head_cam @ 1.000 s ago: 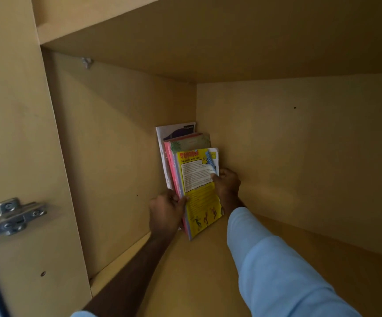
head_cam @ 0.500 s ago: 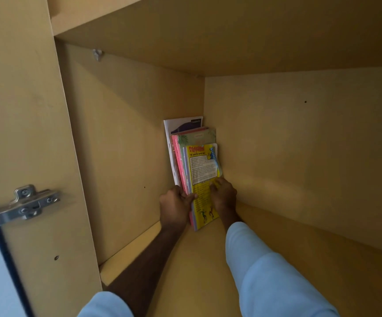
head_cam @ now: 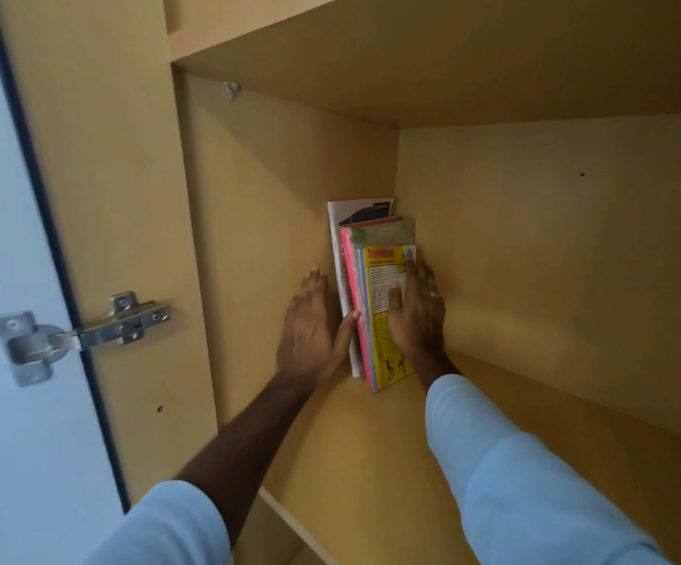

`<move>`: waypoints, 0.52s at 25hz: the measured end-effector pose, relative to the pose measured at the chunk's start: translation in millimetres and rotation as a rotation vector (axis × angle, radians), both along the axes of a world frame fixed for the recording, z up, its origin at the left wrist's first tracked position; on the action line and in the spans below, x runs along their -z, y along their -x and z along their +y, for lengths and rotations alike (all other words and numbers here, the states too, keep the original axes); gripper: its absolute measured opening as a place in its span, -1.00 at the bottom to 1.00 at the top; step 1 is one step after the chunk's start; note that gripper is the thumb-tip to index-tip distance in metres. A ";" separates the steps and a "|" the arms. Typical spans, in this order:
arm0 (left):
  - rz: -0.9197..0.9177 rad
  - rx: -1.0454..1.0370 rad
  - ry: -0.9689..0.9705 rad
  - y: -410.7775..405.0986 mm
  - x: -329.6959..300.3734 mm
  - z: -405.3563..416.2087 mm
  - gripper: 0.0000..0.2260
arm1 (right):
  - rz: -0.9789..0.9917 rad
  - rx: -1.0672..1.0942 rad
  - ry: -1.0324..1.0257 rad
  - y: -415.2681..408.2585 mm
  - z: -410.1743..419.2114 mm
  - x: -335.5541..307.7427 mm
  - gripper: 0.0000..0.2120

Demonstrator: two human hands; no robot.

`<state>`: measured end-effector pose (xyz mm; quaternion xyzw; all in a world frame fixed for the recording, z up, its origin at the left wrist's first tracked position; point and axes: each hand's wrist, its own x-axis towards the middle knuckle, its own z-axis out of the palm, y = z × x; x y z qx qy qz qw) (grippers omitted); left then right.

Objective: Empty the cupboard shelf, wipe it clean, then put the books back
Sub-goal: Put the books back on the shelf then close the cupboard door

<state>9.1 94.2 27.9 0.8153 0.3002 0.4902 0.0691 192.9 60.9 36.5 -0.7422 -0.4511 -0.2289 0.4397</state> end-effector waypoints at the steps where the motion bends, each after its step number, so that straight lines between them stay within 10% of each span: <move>1: 0.031 -0.021 -0.068 9.4 -4.0 0.2 -0.30 | -0.051 -0.002 -0.015 8.3 -0.9 -6.7 -0.41; 13: 0.233 -0.310 -0.541 195.9 -36.6 -67.6 -0.43 | -0.469 -0.566 -0.271 222.6 -17.5 -64.5 -0.42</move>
